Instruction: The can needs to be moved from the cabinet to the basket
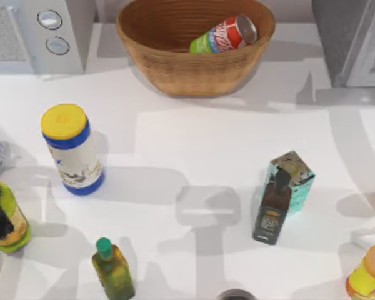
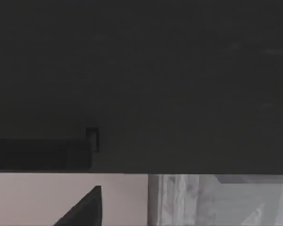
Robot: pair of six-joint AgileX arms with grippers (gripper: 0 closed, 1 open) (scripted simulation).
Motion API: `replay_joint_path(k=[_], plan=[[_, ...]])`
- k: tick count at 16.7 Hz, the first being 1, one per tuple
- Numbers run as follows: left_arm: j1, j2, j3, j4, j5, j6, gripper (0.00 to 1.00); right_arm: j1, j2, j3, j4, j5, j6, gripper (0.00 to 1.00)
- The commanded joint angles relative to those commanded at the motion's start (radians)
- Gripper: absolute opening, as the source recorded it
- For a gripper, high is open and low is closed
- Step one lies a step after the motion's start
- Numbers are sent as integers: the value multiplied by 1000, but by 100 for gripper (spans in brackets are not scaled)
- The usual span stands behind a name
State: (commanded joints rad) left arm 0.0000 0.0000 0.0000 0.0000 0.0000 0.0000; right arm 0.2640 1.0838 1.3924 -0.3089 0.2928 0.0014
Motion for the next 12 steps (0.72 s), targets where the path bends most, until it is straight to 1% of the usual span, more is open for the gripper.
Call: replay_joint_path(k=[9,12], plan=[[0,0,0,0,0,0,100,-141,-629,-831,173,-176,0,100],[0,0,0,0,0,0,100,-188,-823,-1075,228,-229,0,100]])
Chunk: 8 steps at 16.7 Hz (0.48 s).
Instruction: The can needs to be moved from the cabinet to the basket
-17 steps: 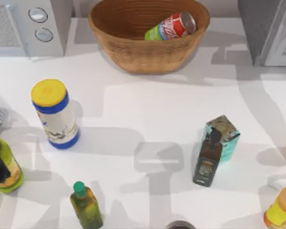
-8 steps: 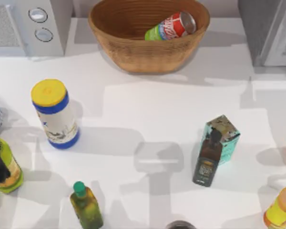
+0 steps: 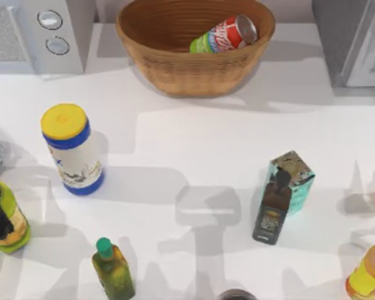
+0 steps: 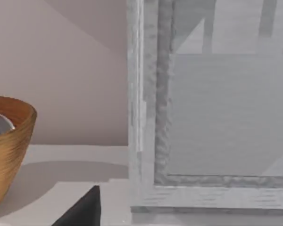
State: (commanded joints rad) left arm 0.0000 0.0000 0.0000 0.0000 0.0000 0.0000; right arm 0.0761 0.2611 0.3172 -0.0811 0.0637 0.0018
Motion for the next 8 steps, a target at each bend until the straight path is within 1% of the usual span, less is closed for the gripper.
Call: replay_joint_path(k=[4,6,8], plan=[[0,0,0,0,0,0,100,-52,-191,-234,57,-48,-1,100],[0,0,0,0,0,0,100,-69,-243,-297,75,-60,-1,100],[0,0,0,0,0,0,100,-76,-261,-317,81,-64,-2,100]])
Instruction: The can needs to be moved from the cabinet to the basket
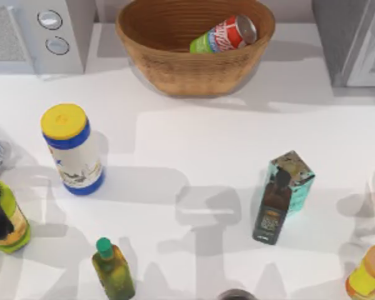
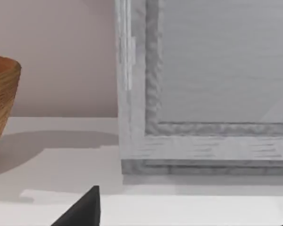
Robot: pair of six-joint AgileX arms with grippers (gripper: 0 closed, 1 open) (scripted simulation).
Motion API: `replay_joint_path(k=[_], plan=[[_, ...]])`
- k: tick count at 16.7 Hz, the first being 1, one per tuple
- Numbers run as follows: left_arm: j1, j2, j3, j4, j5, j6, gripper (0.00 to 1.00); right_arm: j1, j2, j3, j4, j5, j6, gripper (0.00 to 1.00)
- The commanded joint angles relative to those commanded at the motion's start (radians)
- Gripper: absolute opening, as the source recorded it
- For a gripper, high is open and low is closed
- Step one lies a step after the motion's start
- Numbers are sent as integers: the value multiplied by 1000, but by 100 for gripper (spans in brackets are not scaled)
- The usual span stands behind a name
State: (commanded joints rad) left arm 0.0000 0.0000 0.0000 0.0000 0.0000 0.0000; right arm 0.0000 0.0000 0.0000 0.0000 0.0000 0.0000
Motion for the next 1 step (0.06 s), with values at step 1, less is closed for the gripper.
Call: replay_joint_path(k=[1], plan=[[0,0,0,0,0,0,100,0,0,0,0,0,0,100]])
